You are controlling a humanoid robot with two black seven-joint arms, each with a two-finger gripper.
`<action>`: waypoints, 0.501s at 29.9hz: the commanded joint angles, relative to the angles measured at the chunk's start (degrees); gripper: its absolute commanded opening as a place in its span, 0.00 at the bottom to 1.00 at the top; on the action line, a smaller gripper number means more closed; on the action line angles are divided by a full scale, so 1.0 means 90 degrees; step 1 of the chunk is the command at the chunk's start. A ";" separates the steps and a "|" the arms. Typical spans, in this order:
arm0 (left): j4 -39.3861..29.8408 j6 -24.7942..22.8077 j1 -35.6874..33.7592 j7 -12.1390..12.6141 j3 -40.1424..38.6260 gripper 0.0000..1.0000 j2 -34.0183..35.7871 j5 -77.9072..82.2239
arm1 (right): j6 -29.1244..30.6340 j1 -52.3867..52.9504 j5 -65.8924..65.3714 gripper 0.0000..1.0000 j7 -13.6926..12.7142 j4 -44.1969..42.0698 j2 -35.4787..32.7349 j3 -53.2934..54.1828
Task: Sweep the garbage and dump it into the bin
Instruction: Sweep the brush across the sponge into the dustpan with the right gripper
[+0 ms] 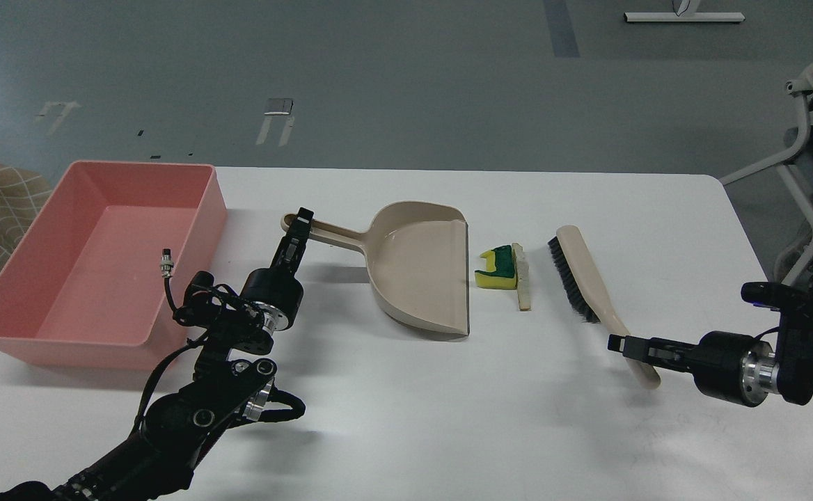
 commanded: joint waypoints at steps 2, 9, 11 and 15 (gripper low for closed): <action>0.0001 -0.0002 -0.0006 -0.0009 0.0000 0.00 0.0000 0.0004 | 0.0033 0.0103 0.0063 0.00 0.0010 -0.0208 0.0490 -0.0006; 0.0001 0.0008 -0.0113 -0.0019 0.0486 0.00 0.0000 0.0004 | 0.0091 0.0609 0.0131 0.00 0.0088 -0.0579 0.1534 -0.0298; -0.0009 0.0008 -0.0114 -0.0019 0.0547 0.00 0.0010 0.0014 | 0.0091 0.0805 0.0257 0.00 0.0098 -0.0715 0.1954 -0.0493; -0.0009 0.0076 -0.0114 -0.0019 0.0547 0.00 0.0010 -0.0015 | 0.0082 0.1050 0.0463 0.00 0.0107 -0.0843 0.2269 -0.0592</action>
